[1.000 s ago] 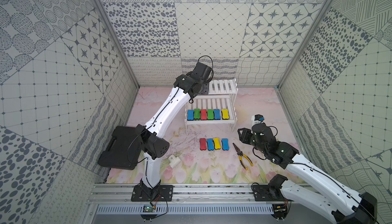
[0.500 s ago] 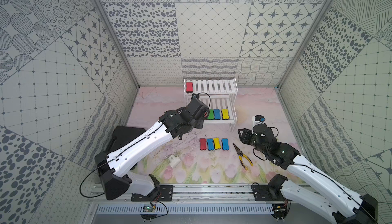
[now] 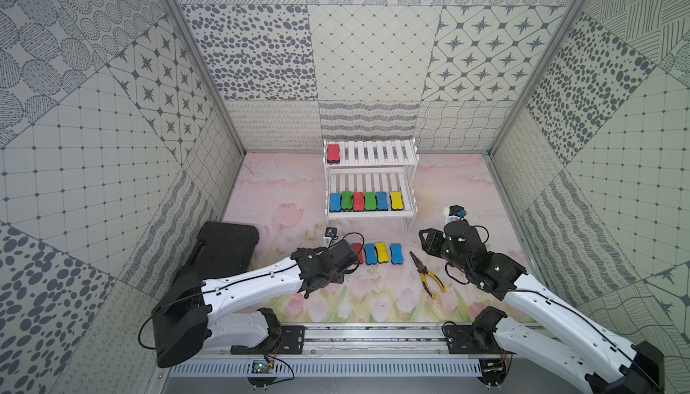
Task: Remove the whiteboard erasers from the shelf
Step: Place the whiteboard eraser at the center of the board.
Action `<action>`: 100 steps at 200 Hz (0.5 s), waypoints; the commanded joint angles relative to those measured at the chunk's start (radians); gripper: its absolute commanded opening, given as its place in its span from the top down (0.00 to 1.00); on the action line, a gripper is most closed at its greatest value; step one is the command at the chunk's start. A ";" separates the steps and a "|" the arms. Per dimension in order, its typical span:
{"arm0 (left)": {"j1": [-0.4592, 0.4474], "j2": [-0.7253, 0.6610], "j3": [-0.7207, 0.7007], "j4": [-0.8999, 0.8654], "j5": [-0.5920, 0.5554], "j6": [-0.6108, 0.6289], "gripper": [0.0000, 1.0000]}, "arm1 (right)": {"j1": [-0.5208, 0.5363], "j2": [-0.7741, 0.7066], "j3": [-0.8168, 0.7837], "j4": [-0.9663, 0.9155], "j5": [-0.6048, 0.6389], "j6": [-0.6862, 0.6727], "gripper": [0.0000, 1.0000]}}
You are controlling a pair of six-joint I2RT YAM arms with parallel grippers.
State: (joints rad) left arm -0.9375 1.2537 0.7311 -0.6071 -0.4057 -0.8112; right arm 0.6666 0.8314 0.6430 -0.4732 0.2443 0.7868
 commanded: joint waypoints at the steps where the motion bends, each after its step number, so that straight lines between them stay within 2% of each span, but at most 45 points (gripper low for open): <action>1: 0.052 0.085 -0.041 0.246 0.131 -0.071 0.64 | -0.004 0.005 0.003 0.041 0.015 0.006 0.51; 33: 0.083 0.170 -0.038 0.304 0.175 -0.062 0.65 | -0.005 0.004 0.004 0.041 0.016 0.000 0.51; 100: 0.108 0.294 0.024 0.340 0.179 -0.030 0.64 | -0.006 0.001 0.009 0.040 0.016 -0.006 0.51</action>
State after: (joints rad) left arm -0.8455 1.4929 0.7300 -0.3378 -0.3016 -0.8436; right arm 0.6659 0.8322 0.6430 -0.4675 0.2478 0.7856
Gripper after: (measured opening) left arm 0.370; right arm 0.493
